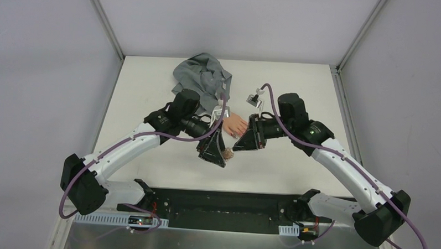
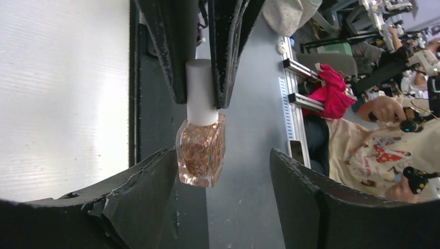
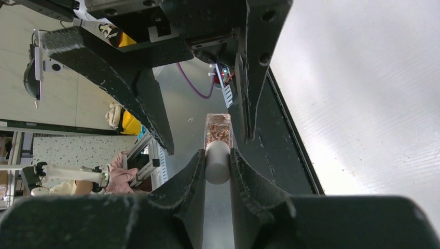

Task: Paint the nails
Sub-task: Pick up the nail polish bottle from the center of the board.

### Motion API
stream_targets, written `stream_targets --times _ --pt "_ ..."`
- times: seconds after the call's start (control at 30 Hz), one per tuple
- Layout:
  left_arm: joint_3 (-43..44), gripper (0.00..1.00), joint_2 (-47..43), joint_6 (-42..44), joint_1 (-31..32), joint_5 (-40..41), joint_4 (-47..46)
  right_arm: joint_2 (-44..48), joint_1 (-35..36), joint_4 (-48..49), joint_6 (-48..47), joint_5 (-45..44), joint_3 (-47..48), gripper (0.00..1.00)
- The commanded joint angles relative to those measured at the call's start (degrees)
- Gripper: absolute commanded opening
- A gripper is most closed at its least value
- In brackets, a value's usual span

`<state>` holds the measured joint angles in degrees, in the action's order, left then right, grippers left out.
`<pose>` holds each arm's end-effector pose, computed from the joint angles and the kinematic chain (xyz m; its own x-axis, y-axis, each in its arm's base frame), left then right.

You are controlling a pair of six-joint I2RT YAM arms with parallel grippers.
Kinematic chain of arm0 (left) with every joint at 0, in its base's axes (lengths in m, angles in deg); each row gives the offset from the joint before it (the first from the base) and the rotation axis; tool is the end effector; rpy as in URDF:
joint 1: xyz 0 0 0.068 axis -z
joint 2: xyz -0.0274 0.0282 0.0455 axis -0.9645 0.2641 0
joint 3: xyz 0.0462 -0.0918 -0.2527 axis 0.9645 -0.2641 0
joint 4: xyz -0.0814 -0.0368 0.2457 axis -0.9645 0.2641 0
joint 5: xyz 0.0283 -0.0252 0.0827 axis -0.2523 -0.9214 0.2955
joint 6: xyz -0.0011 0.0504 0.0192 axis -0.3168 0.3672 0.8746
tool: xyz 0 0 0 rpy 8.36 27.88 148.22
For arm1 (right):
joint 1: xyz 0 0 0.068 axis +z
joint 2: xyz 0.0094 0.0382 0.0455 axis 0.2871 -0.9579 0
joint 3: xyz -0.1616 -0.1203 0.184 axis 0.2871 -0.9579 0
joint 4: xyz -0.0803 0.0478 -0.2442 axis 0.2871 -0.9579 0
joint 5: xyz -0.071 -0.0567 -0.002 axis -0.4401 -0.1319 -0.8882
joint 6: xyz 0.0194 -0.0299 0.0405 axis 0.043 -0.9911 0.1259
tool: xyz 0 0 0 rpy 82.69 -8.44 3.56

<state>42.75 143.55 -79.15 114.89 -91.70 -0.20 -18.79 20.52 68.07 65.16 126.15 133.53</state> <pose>0.1777 -0.1935 0.3313 -0.5198 0.3427 -0.7825 0.7816 -0.1790 -0.5976 0.1705 0.1646 0.3536 -0.4914 -0.2374 -0.8380 -0.8704 0.0993 0.4822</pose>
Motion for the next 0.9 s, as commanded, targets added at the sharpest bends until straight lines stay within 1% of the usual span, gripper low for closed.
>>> stream_targets --times 0.0,0.07,0.2,0.3,0.37,0.47,0.53,0.57,0.6,0.67,0.73,0.8,0.87 --pt "0.62 0.67 1.11 -0.74 1.45 -5.82 -2.51 -0.46 1.09 3.09 -0.4 3.75 3.21 0.0" --pt "0.5 0.61 1.35 -1.17 1.89 -6.25 -2.92 -1.03 1.43 1.97 -1.3 3.77 4.01 0.0" --pt "0.37 0.54 0.94 -1.57 2.32 -6.3 -3.32 -1.58 1.74 0.13 -3.02 3.58 4.97 0.0" --pt "0.28 0.5 0.82 -1.82 2.33 -6.01 -3.71 -1.96 1.81 -0.6 -3.55 3.83 5.48 0.0" --pt "0.24 0.43 0.91 -2.13 2.33 -5.91 -4.03 -2.13 1.98 -0.93 -3.81 3.79 5.58 0.0" --pt "0.11 0.28 0.95 -2.46 2.33 -5.78 -4.7 -2.32 2.09 -2.22 -4.49 2.68 5.92 0.0" --pt "-0.13 0.16 0.77 -2.76 2.31 -5.27 -5.4 -2.2 2.08 -2.69 -4.62 0.87 5.93 0.0" --pt "-0.59 0.08 0.6 -3.4 2.33 -4.8 -6.46 -1.88 2.12 -2.71 -4.4 -1.21 5.81 0.0" --pt "-1.76 0.02 0.21 -5.51 2.32 -4.64 -9.99 -1.38 2.08 -2.53 -3.99 -3.82 5.57 0.01" --pt "-2.26 0.0 -0.51 -6.62 2.37 -4.16 -11.53 0.14 2.08 -1.55 -3.31 -8.01 4.58 0.26" --pt "-2.56 0.0 -1.21 -6.17 2.33 -2.42 -11.71 2.06 2.1 0.23 -2.44 -10.52 3.33 0.47" --pt "-2.98 0.0 -2.19 -5.42 2.33 0.17 -11.65 4.61 2.09 2.41 -1.46 -12.29 1.93 0.6" --pt "-3.66 0.0 -3.45 -4.5 2.33 3.62 -11.69 6.67 2.08 4.34 -0.29 -14.33 0.27 0.69"
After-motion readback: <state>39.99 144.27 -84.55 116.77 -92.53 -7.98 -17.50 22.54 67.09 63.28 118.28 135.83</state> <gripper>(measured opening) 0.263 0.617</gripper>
